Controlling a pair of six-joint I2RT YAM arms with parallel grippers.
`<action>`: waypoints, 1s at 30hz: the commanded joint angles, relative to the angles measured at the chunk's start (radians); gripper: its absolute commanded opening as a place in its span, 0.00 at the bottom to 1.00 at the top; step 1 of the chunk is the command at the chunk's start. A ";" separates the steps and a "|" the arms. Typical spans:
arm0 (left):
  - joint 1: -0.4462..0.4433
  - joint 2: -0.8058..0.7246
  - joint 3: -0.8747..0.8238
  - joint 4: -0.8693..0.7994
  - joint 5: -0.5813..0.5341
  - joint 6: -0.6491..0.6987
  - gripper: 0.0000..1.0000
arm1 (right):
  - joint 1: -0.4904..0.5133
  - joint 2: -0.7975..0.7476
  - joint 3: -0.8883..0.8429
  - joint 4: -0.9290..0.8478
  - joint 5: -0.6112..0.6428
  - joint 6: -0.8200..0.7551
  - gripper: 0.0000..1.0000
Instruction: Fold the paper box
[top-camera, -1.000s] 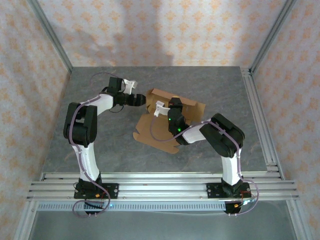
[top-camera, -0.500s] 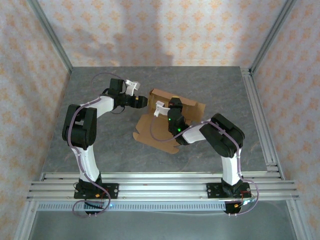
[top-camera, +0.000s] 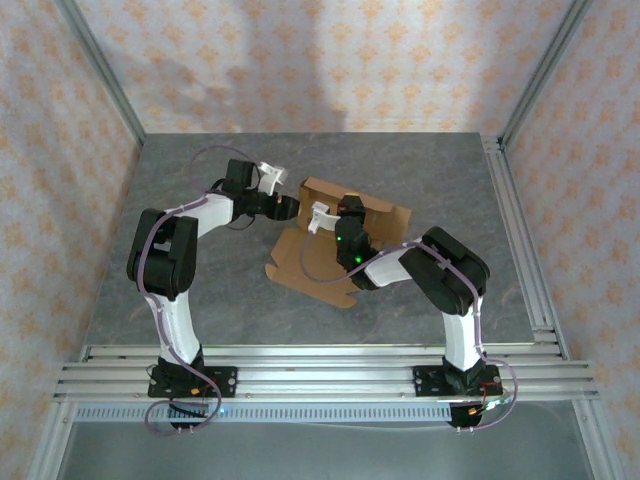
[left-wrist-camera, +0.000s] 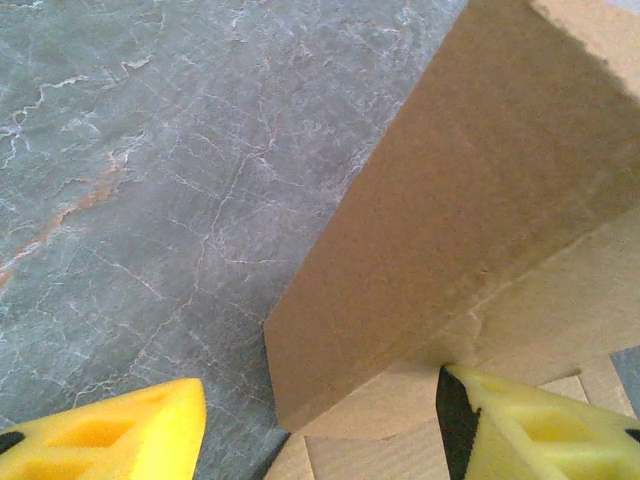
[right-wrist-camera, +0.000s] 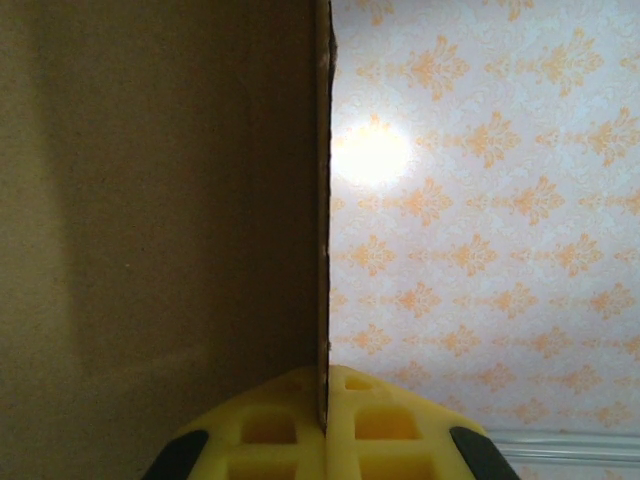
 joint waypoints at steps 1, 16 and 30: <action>-0.011 -0.010 0.000 0.003 0.028 0.034 0.64 | 0.012 0.000 0.013 -0.046 0.014 0.031 0.00; -0.035 0.041 0.052 -0.006 -0.010 -0.013 0.58 | 0.024 -0.070 0.032 -0.277 0.000 0.157 0.00; -0.036 0.059 0.074 -0.053 -0.002 0.010 0.46 | 0.027 -0.107 0.071 -0.407 -0.015 0.242 0.00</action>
